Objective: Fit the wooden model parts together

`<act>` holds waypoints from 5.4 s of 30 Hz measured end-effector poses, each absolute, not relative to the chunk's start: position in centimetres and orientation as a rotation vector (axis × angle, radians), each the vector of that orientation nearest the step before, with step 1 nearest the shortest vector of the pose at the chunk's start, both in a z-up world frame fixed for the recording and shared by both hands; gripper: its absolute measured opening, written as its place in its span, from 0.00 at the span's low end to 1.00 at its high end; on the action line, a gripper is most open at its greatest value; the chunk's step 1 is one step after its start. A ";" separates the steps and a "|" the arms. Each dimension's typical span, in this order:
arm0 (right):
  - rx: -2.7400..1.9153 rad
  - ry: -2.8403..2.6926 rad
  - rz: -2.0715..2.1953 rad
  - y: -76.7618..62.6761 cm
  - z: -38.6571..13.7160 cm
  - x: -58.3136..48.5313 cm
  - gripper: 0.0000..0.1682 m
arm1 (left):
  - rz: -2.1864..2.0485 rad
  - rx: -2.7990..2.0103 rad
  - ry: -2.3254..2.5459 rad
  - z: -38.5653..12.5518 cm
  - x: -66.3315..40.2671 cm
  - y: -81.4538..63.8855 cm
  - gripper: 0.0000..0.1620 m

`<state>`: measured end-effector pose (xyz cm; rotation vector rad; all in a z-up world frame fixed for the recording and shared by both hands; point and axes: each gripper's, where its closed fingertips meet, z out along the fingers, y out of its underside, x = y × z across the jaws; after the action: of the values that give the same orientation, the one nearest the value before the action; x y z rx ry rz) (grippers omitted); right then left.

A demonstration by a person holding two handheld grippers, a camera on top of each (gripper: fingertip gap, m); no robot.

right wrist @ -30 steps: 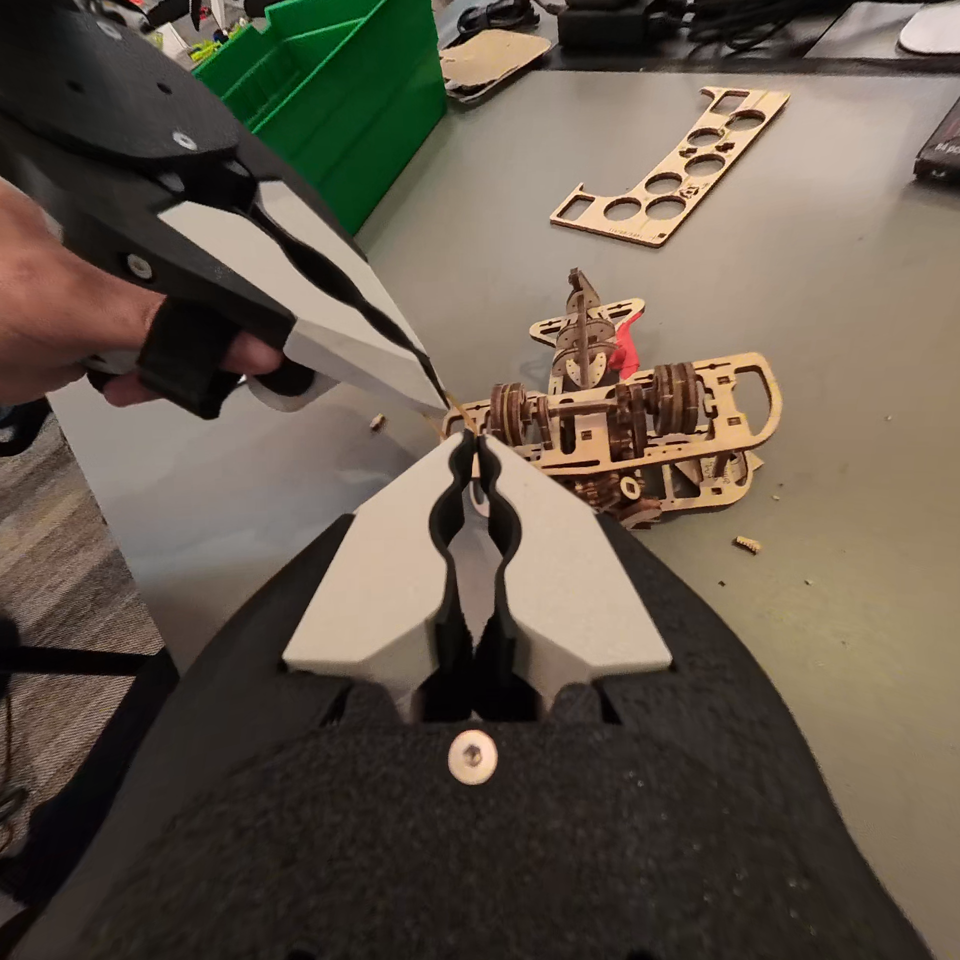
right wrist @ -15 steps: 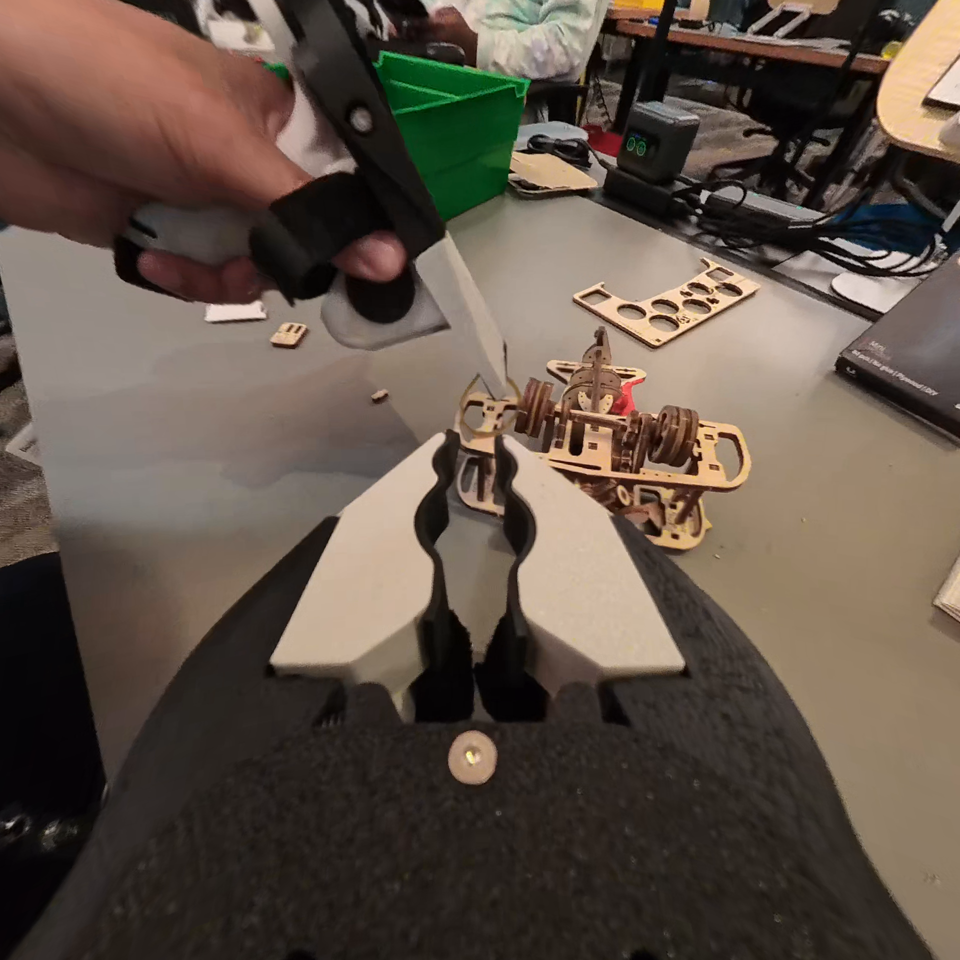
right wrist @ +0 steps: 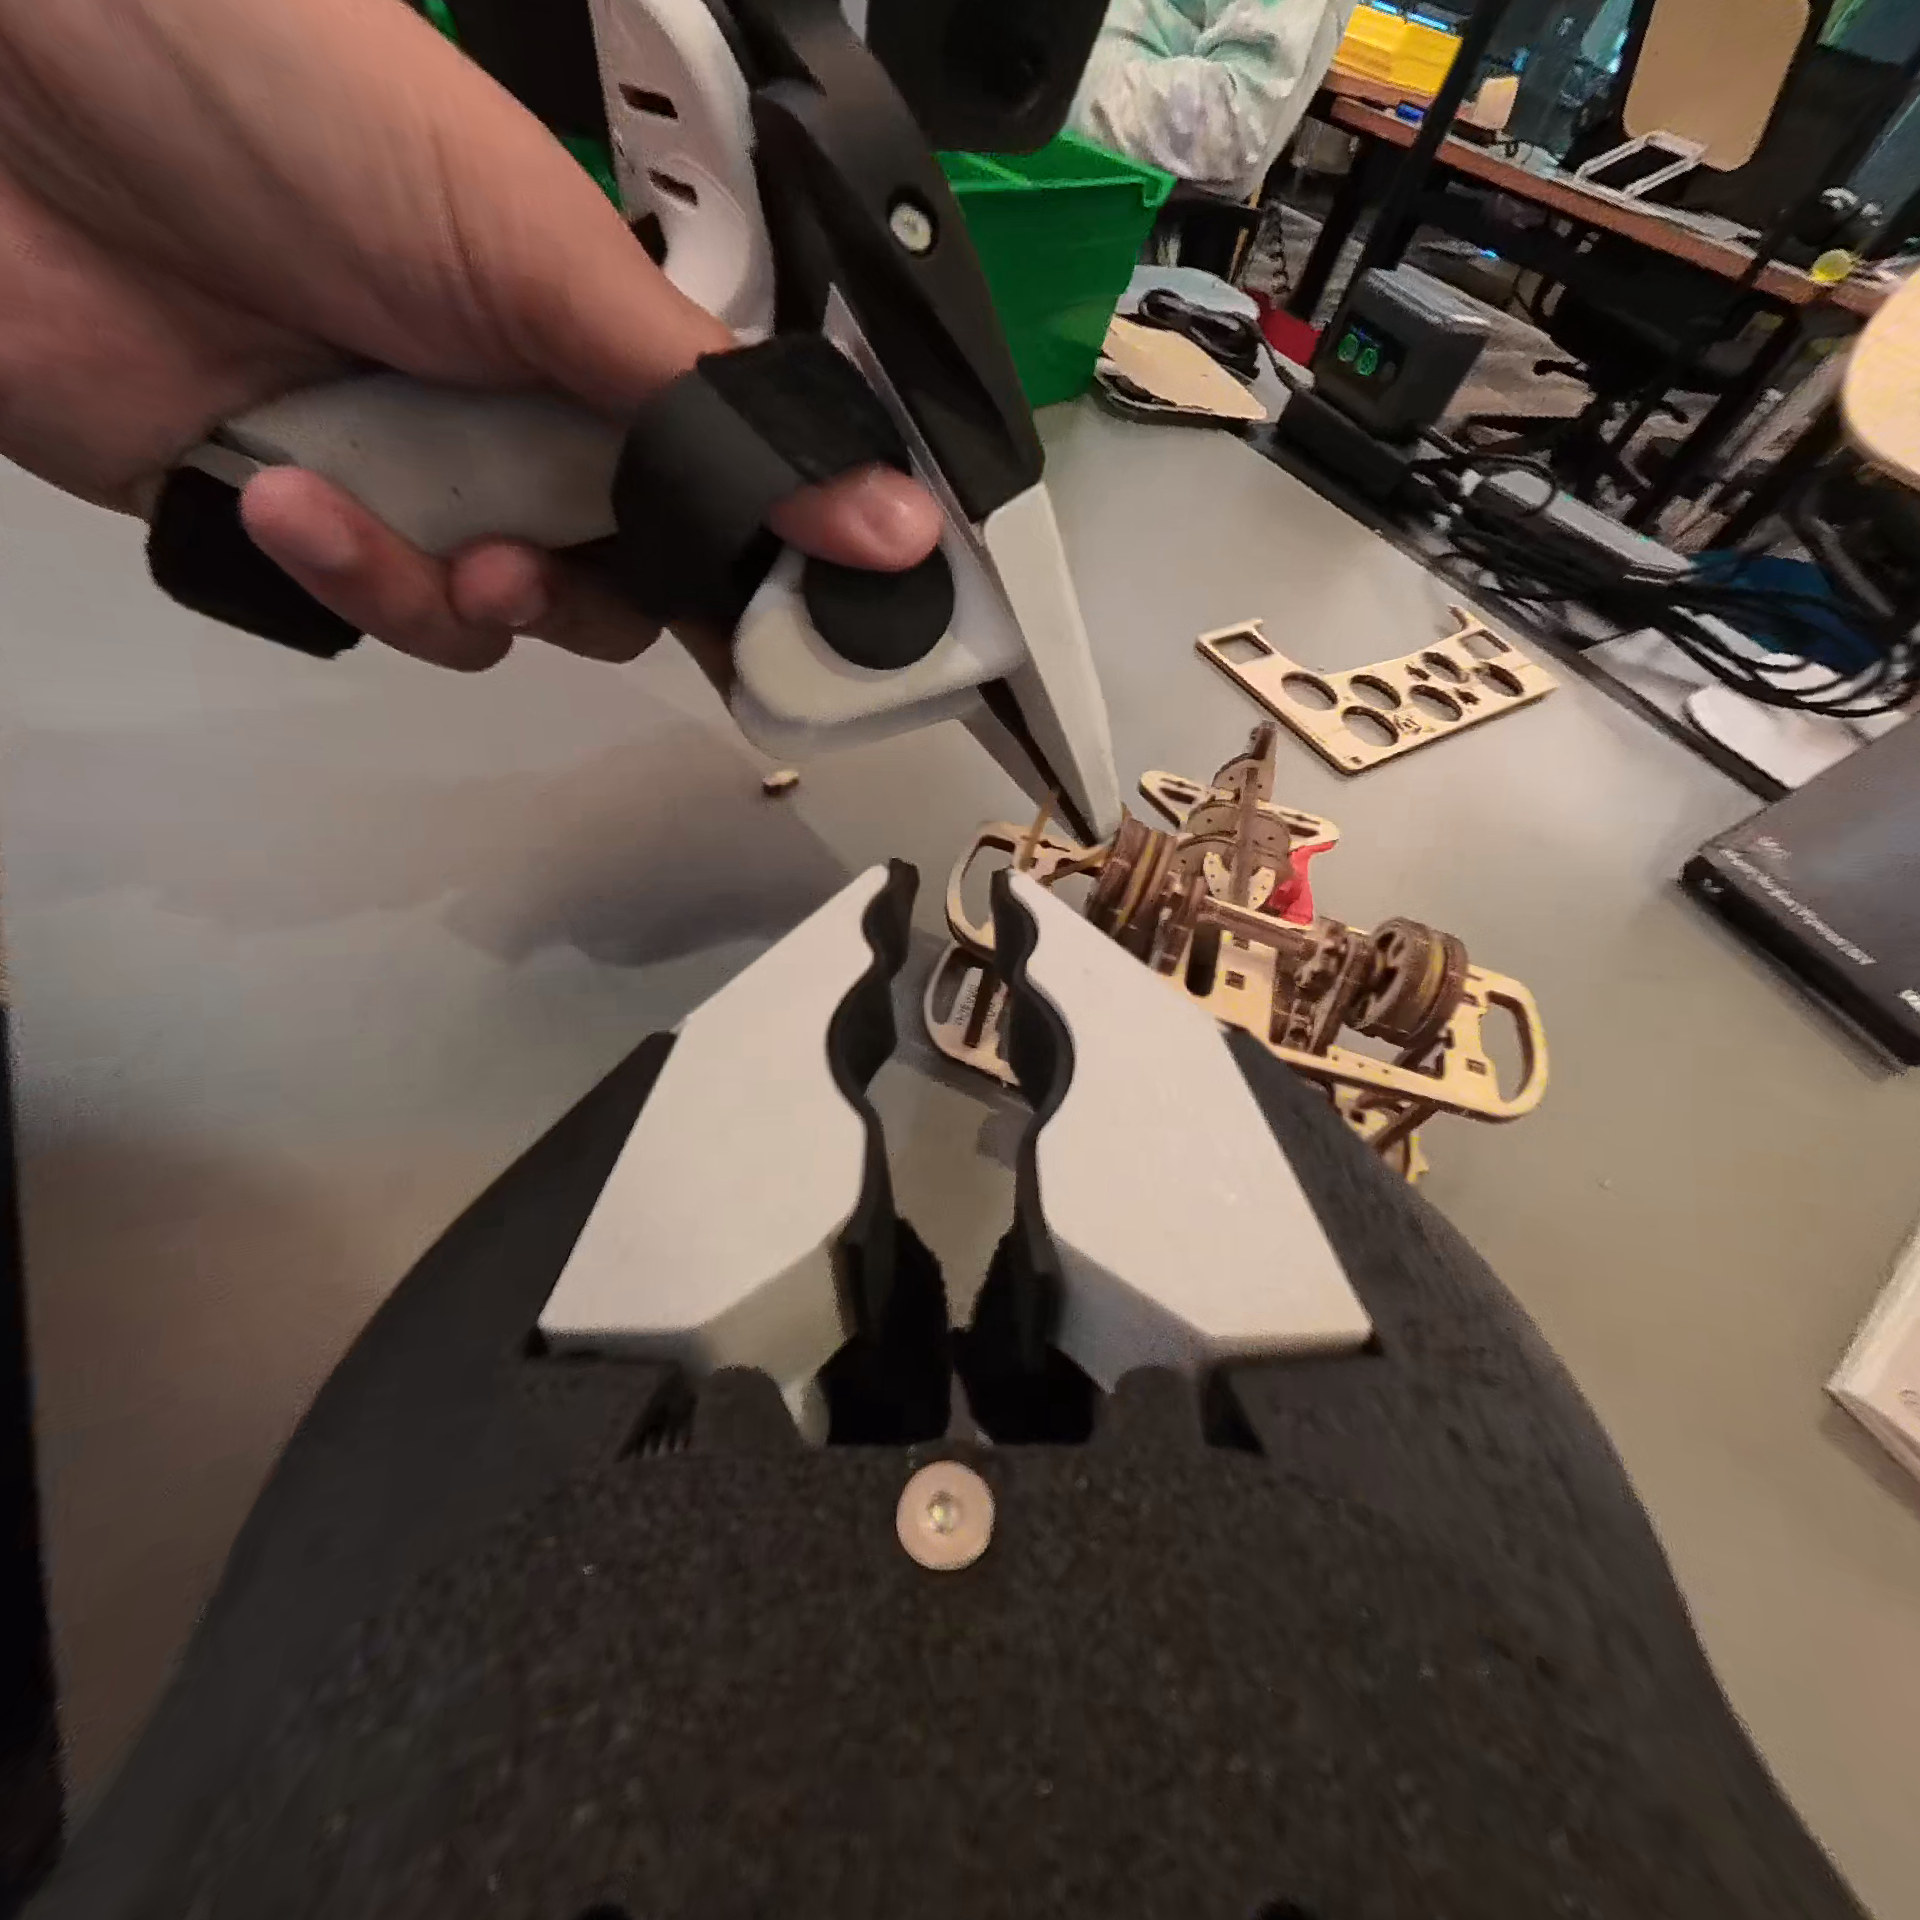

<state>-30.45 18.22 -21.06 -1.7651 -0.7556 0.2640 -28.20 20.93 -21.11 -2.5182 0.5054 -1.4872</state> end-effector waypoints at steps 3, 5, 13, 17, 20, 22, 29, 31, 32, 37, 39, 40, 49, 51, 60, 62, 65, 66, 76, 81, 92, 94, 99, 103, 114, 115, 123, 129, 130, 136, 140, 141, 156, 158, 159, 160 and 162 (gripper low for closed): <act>-1.766 -0.767 0.196 18.7 -21.1 -30.5 0.07 | -1.539 -2.501 0.457 -20.9 -28.0 20.7 0.00; -1.773 -0.771 0.170 18.8 -21.3 -30.4 0.06 | -1.557 -2.496 0.427 -20.9 -28.2 20.6 0.00; -1.754 -0.724 0.131 19.2 -20.3 -30.3 0.06 | -1.674 -2.464 0.288 -20.8 -28.8 20.1 0.00; -1.766 -0.746 0.094 19.5 -20.5 -30.8 0.06 | -1.699 -2.437 0.244 -20.6 -28.9 20.1 0.00; -1.767 -0.757 0.075 19.6 -20.9 -31.0 0.03 | -1.703 -2.424 0.238 -20.6 -28.9 20.1 0.00; -1.774 -0.739 0.036 19.7 -20.8 -30.6 0.00 | -1.698 -2.418 0.225 -20.7 -29.0 20.2 0.00; -1.822 -0.729 0.108 19.7 -20.5 -29.9 0.00 | -1.537 -2.392 0.345 -21.0 -29.5 20.8 0.04; -1.867 -0.711 0.147 19.8 -20.6 -29.5 0.00 | -1.470 -2.367 0.379 -20.8 -29.8 21.4 0.07; -1.888 -0.710 0.179 19.9 -20.8 -29.5 0.00 | -1.441 -2.360 0.404 -20.7 -29.9 21.5 0.07; -1.984 -0.709 0.243 20.1 -21.4 -29.4 0.00 | -1.294 -2.293 0.587 -20.5 -30.7 22.2 0.07; -2.024 -0.698 0.274 20.2 -21.4 -29.5 0.00 | -1.176 -2.244 0.798 -21.0 -30.8 21.9 0.03; -2.049 -0.688 0.295 20.2 -21.4 -29.5 0.00 | -1.091 -2.208 0.909 -21.3 -30.9 21.9 0.02; -2.246 -0.616 0.511 19.5 -21.7 -29.8 0.00 | -0.884 -1.787 1.302 -19.1 -30.1 22.0 0.00; -2.258 -0.635 0.496 19.6 -22.0 -29.9 0.00 | -0.932 -1.773 1.269 -18.7 -30.0 22.0 0.00; -2.217 -0.575 0.597 20.3 -20.6 -30.3 0.00 | -0.998 -1.784 1.277 -20.0 -30.2 21.6 0.00; -2.233 -0.566 0.600 20.3 -21.1 -30.0 0.00 | -1.011 -1.784 1.276 -20.1 -30.0 21.5 0.00; -2.245 -0.546 0.694 19.9 -21.3 -30.3 0.00 | -1.010 -1.773 1.286 -20.1 -29.7 21.3 0.00; -2.229 -0.521 0.761 19.7 -20.8 -30.7 0.00 | -1.006 -1.769 1.293 -20.1 -29.7 21.3 0.00; -2.263 -0.555 0.677 19.9 -21.5 -29.9 0.00 | -1.026 -1.792 1.294 -20.8 -29.6 21.2 0.00; -2.278 -0.640 0.468 19.9 -22.6 -29.4 0.00 | -1.023 -1.799 1.326 -21.4 -29.1 20.7 0.00; -2.269 -0.708 0.304 20.0 -22.6 -28.7 0.00 | -0.878 -1.759 1.383 -21.5 -28.9 20.9 0.00; -2.271 -0.732 0.287 20.1 -22.6 -28.8 0.00 | -0.834 -1.734 1.384 -21.2 -29.0 21.2 0.00; -2.252 -0.805 0.226 20.3 -22.6 -29.1 0.00 | -0.808 -1.732 1.411 -21.7 -28.8 21.2 0.00; -2.196 -0.845 0.183 20.6 -22.2 -29.4 0.00 | -0.788 -1.755 1.413 -22.4 -29.2 21.5 0.00; -2.096 -0.966 -0.016 20.6 -22.6 -29.1 0.00 | -0.829 -1.734 1.423 -22.1 -29.3 20.9 0.00; -2.081 -0.973 -0.033 20.5 -22.6 -29.1 0.00 | -0.815 -1.726 1.431 -22.2 -29.4 20.9 0.00; -2.054 -1.006 -0.112 20.6 -22.6 -29.0 0.00 | -0.827 -1.693 1.389 -20.8 -29.0 21.2 0.00; -2.108 -0.942 -0.121 20.5 -22.6 -28.6 0.00 | -0.844 -1.738 1.416 -22.4 -28.5 21.1 0.00; -2.112 -0.946 -0.078 20.2 -22.6 -29.0 0.00 | -0.855 -1.735 1.413 -22.3 -28.4 21.0 0.00; -2.072 -0.936 -0.117 20.3 -22.0 -28.5 0.03 | -0.823 -1.738 1.441 -22.7 -28.3 20.8 0.00; -2.028 -0.918 -0.163 20.0 -21.3 -28.0 0.04 | -0.852 -1.745 1.427 -22.7 -28.2 20.9 0.00; -2.010 -0.916 -0.163 19.9 -21.1 -28.1 0.03 | -0.857 -1.747 1.423 -22.7 -28.2 20.9 0.00; -2.064 -0.778 -0.035 20.6 -22.4 -27.8 0.00 | -0.864 -1.744 1.371 -21.6 -28.2 21.3 0.00; -2.072 -0.774 -0.020 20.6 -22.4 -27.8 0.00 | -0.861 -1.743 1.342 -21.1 -28.7 21.8 0.00; -2.074 -0.776 -0.022 20.6 -22.5 -27.8 0.00 | -0.863 -1.748 1.341 -21.1 -28.8 21.9 0.00; -2.068 -0.778 -0.028 20.6 -22.4 -27.8 0.00 | -0.866 -1.755 1.346 -21.2 -28.9 21.9 0.00; -2.049 -0.780 -0.043 20.5 -22.1 -27.8 0.00 | -0.884 -1.761 1.378 -21.7 -28.7 21.6 0.00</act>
<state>-27.83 20.49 -22.11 -2.0486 -0.7804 -0.0425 -28.75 21.57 -21.74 -1.7606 1.3777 -0.8841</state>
